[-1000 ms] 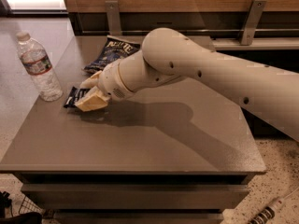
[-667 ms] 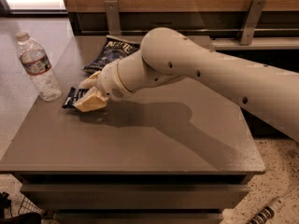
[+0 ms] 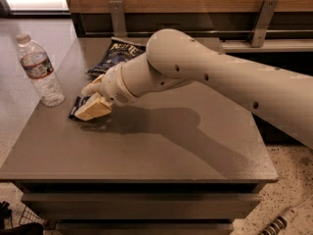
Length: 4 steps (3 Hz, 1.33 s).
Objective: Move rxbar blueberry near water bottle
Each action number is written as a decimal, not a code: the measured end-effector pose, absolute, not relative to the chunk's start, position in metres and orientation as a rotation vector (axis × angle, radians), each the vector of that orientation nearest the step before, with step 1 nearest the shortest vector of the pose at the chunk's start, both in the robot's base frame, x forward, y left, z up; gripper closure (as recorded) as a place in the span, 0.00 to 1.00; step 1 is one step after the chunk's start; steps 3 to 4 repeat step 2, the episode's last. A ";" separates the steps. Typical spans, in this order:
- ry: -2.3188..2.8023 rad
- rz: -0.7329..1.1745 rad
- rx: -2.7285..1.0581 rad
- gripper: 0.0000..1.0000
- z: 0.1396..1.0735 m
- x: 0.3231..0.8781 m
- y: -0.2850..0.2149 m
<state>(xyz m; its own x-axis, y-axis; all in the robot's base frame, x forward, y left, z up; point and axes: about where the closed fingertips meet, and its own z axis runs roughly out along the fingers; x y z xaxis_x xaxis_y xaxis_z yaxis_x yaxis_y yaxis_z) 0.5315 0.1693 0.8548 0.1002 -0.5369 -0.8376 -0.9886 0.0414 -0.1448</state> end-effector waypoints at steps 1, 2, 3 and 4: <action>1.536 0.732 -1.602 0.00 0.855 0.530 0.171; 1.536 0.732 -1.602 0.00 0.855 0.530 0.171; 1.536 0.732 -1.602 0.00 0.855 0.530 0.171; 1.536 0.732 -1.602 0.00 0.855 0.530 0.171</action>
Offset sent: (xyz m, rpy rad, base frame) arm -0.0011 0.0015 0.0002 -0.0004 -0.0004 0.0033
